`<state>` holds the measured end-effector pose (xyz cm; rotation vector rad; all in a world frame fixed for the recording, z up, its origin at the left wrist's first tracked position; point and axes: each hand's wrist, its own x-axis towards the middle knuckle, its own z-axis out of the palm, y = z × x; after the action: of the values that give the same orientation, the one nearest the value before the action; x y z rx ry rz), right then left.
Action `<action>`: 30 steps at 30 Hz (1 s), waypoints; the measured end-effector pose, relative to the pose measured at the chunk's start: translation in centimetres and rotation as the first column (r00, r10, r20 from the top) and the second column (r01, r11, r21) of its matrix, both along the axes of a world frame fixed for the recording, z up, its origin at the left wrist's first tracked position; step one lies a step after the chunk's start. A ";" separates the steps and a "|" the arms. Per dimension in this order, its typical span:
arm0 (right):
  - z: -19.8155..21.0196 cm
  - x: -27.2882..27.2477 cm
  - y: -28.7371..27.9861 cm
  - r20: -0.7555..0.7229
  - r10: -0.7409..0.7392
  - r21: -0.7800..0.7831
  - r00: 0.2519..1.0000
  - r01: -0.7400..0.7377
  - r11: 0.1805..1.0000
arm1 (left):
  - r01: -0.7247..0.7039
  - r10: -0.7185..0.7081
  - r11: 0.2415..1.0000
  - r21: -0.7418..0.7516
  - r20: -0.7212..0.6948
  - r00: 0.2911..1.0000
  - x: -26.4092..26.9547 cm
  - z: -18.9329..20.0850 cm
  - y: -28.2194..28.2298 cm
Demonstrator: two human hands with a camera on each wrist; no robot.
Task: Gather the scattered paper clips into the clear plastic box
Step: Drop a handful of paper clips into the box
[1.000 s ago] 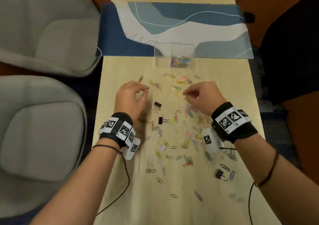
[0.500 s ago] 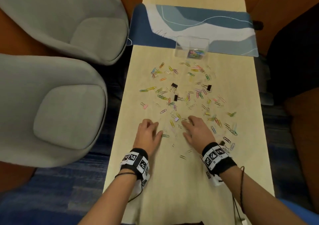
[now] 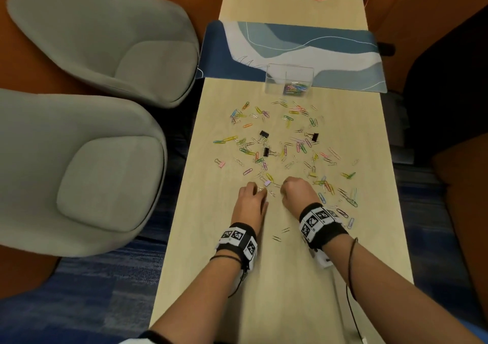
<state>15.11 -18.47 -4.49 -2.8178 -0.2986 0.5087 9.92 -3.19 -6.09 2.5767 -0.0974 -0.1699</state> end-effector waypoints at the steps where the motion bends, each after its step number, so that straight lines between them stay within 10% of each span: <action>1: 0.1 0.1 -0.3 -0.016 -0.069 0.059 0.998 0.070 0.996 | -0.017 0.017 1.000 -0.009 0.017 1.000 0.3 -0.1 0.0; 7: 1.9 -1.3 -3.7 -0.239 -0.502 0.466 0.831 0.552 0.691 | -0.023 0.020 0.996 -0.085 -0.027 0.999 2.1 1.0 0.6; 14: 2.4 -4.4 -7.1 -0.574 -0.523 0.605 0.630 0.757 0.247 | -0.232 0.191 0.954 -0.189 -0.214 0.958 3.7 1.7 0.9; 30: 8.5 3.7 -8.9 -0.658 -0.368 0.712 0.657 0.702 -0.022 | -0.118 0.074 0.829 -0.547 -0.101 0.992 13.4 7.3 -0.5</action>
<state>18.80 -27.41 4.03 -1.3148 0.4836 0.3106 23.37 -3.66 1.23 1.9844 0.0135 -0.1719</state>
